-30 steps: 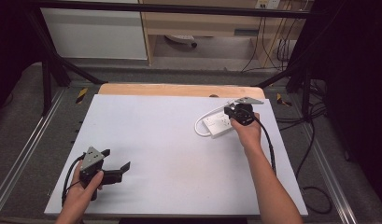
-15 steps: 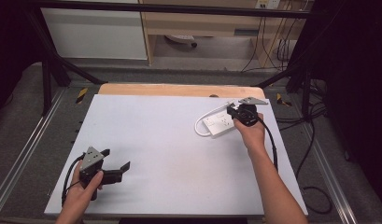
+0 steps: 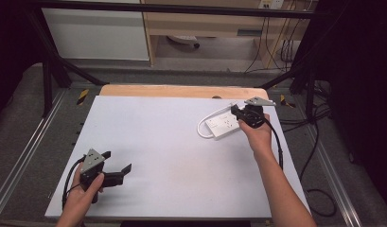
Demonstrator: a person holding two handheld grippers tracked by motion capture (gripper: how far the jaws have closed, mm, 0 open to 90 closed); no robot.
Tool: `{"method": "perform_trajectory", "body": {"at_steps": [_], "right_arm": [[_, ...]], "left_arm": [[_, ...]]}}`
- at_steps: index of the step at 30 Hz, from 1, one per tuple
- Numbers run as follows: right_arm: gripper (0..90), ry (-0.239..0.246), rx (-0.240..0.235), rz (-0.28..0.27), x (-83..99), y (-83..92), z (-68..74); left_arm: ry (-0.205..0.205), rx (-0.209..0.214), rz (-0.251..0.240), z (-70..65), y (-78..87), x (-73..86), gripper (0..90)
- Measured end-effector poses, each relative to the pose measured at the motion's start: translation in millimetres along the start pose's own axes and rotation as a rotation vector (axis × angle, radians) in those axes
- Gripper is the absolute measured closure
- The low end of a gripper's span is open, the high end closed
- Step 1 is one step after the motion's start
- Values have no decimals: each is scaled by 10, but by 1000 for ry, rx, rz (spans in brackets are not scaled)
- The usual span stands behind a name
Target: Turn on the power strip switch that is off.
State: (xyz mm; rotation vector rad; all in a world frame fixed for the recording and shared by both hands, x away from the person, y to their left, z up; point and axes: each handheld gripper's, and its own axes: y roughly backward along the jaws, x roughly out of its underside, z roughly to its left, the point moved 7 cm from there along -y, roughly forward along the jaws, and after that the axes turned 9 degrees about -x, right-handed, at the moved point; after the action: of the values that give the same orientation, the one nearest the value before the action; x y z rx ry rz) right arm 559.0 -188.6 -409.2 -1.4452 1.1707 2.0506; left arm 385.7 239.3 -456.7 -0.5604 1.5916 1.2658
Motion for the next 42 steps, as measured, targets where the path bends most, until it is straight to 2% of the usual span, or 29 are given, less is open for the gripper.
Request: {"method": "perform_trajectory", "body": {"at_steps": [6, 14, 24, 33, 42], "right_arm": [[898, -4, -6, -4, -27, 41, 26], [842, -22, -21, -6, -26, 105, 47], [775, -37, -20, -32, -9, 280, 37], [674, -42, -23, -42, 46, 449, 60], [501, -16, -28, -18, 128, 554, 160]], "left_arm": [[-2, -1, -2, 0, 6, -2, 60], [-6, 2, 0, -9, 3, 2, 60], [-2, -1, 0, -1, 5, 5, 60], [-3, 0, 1, 1, 9, 8, 60], [-1, -2, 3, 1, 6, 14, 60]]}}
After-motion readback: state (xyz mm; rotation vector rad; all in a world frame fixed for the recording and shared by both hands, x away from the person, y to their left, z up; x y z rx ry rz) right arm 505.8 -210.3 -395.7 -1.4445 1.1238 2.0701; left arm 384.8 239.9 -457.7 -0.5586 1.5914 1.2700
